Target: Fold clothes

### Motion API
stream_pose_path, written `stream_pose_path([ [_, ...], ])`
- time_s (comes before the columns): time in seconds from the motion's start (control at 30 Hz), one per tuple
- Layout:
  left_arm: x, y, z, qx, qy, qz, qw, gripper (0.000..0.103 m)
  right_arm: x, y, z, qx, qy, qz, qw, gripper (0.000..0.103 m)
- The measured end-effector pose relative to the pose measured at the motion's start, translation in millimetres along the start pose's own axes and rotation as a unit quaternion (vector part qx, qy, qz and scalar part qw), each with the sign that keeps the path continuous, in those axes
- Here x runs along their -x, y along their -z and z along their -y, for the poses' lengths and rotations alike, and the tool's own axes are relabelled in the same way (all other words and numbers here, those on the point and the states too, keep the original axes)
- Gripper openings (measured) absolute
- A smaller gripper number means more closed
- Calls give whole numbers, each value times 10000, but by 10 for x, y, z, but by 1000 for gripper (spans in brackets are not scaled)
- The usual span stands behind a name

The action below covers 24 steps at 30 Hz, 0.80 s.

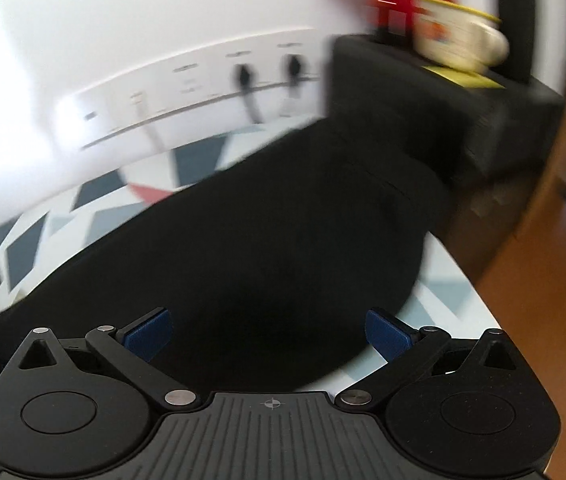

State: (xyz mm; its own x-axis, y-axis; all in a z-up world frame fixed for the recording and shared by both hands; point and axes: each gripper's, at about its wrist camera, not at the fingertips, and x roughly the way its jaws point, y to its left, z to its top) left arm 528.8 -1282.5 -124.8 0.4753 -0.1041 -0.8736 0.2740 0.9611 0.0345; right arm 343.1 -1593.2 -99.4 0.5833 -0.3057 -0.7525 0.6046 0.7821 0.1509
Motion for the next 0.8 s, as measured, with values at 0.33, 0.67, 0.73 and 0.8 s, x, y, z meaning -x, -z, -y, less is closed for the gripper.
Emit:
stream_pose_path([
  [0.33,246,1115,-1224,1797,-376,10,9830,101,-360,4,-932,1117,-931,-323,9888,102],
  [0.67,-10,1174,-1406,1962,-412,325,9792,103,-747,495,-1540,2423,-428,-644,9671,102],
  [0.73,-76,1100,-1424,1854,-474,392,9807,103,-767,492,-1562,2345,-444,-609,9692,102],
  [0.8,-117,1050,-1456,1916,-508,471,9790,103,-806,477,-1573,2107,-476,-635,9743,102],
])
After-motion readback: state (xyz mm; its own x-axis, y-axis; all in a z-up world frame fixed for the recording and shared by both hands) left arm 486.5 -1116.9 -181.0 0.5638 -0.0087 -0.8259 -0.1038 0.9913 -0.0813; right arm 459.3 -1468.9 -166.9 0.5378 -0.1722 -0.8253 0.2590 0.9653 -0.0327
